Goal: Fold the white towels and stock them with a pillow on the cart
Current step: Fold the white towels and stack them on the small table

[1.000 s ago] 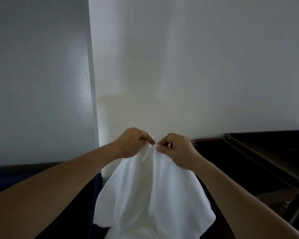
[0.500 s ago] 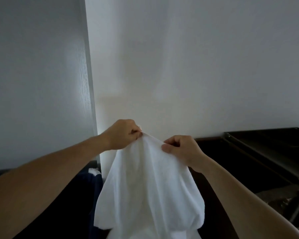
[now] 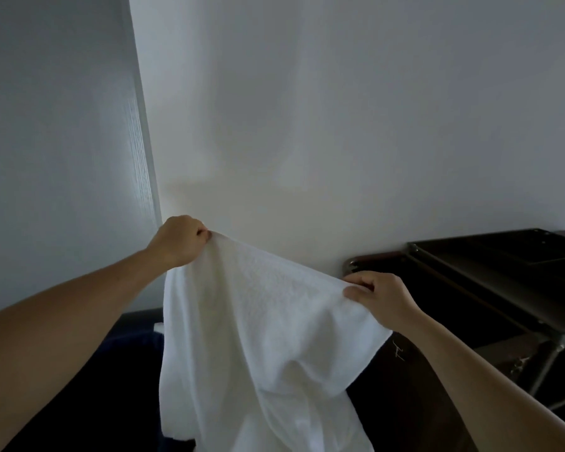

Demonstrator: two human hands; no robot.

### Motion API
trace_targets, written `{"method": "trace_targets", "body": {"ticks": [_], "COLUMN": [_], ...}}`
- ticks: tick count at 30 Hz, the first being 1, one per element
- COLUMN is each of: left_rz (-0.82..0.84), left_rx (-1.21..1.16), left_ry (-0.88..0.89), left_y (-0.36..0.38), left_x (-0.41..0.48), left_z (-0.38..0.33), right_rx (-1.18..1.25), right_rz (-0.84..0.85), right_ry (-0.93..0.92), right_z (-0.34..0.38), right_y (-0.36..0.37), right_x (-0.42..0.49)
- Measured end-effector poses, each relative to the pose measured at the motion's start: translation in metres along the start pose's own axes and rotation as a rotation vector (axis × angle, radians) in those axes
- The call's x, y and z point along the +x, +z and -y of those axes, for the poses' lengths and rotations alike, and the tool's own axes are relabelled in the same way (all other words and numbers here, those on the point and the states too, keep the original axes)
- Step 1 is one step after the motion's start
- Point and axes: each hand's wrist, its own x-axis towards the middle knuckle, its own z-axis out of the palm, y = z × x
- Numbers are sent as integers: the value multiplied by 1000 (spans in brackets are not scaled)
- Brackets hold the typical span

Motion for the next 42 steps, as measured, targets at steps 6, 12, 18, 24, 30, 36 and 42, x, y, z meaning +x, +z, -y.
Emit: {"method": "trace_targets", "body": {"ticks": [6, 12, 18, 24, 30, 36, 42], "left_rz": [-6, -25, -15, -10, -169, 36, 12], "left_rx": [-21, -53, -53, -175, -595, -706, -562], "left_ry": [-124, -165, -161, -226, -617, -362, 6], "left_y": [7, 9, 13, 7, -10, 17, 39], "left_x": [-2, 4, 2, -2, -3, -43, -81], "left_z": [17, 11, 9, 13, 36, -39, -126], "right_rx": [-154, -412, -255, 636, 816, 531, 322], "right_rz": [-107, 169, 55, -107, -375, -170, -125], "right_ry": [-148, -254, 36, 109, 521, 509, 265], "right_z": [-18, -19, -21, -6, -13, 33, 88], "right_y": [-13, -2, -10, -40, -63, -2, 43], "right_x": [-16, -28, -24, -11, 8, 14, 24]}}
